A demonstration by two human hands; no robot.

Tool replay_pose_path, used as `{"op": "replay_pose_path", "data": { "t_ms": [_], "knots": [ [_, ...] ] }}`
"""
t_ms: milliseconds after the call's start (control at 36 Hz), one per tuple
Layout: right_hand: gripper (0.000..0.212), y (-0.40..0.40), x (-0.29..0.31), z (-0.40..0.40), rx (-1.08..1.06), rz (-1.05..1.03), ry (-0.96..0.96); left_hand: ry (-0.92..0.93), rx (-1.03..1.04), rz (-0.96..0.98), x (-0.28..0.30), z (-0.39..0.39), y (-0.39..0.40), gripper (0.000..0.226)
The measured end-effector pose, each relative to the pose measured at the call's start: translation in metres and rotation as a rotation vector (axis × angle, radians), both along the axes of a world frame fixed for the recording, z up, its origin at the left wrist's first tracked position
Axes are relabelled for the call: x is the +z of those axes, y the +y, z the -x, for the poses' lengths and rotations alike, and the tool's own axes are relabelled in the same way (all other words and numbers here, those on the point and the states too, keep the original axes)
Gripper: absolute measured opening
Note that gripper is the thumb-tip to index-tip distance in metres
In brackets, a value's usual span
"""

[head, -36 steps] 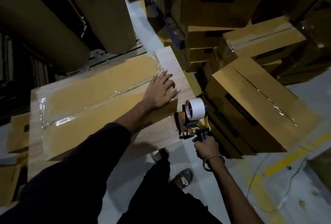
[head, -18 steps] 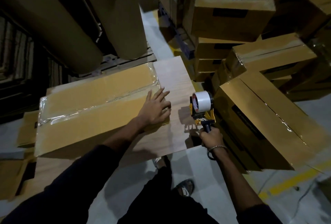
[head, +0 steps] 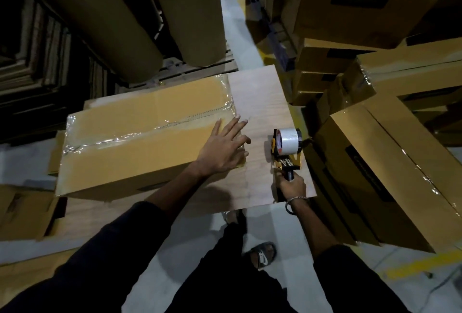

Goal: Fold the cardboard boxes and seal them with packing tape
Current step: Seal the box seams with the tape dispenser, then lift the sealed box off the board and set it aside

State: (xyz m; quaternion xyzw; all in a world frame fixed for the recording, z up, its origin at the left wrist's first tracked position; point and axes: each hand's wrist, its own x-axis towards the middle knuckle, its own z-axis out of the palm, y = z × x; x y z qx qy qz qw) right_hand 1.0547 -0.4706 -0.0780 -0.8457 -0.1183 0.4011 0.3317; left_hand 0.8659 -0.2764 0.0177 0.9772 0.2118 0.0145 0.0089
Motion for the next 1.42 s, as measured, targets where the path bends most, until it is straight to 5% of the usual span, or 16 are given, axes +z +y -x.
{"op": "replay_pose_path", "data": {
  "t_ms": [444, 639, 806, 972, 1111, 1417],
  "knots": [
    [0.046, -0.015, -0.010, -0.002, 0.266, 0.216, -0.455, -0.002, 0.021, 0.017, 0.006, -0.001, -0.005, 0.040],
    [0.063, -0.025, -0.007, -0.006, 0.305, 0.193, -0.394, 0.042, 0.035, 0.040, 0.010, -0.001, -0.008, 0.045],
    [0.101, -0.028, 0.034, 0.009, 0.195, 0.179, -0.418, 0.110, 0.099, -0.001, 0.006, -0.002, -0.014, 0.073],
    [0.048, 0.005, 0.095, 0.050, 0.048, -0.213, -0.677, 0.107, 0.237, 0.000, 0.000, 0.021, -0.044, 0.084],
    [0.025, 0.052, 0.118, 0.092, 0.278, -0.416, -0.718, 0.042, 0.247, 0.067, 0.002, 0.056, -0.051, 0.078],
    [0.073, 0.155, 0.113, 0.107, 0.448, -0.099, -0.548, -0.015, 0.645, 0.124, 0.012, 0.155, -0.002, 0.077]
  ]
}}
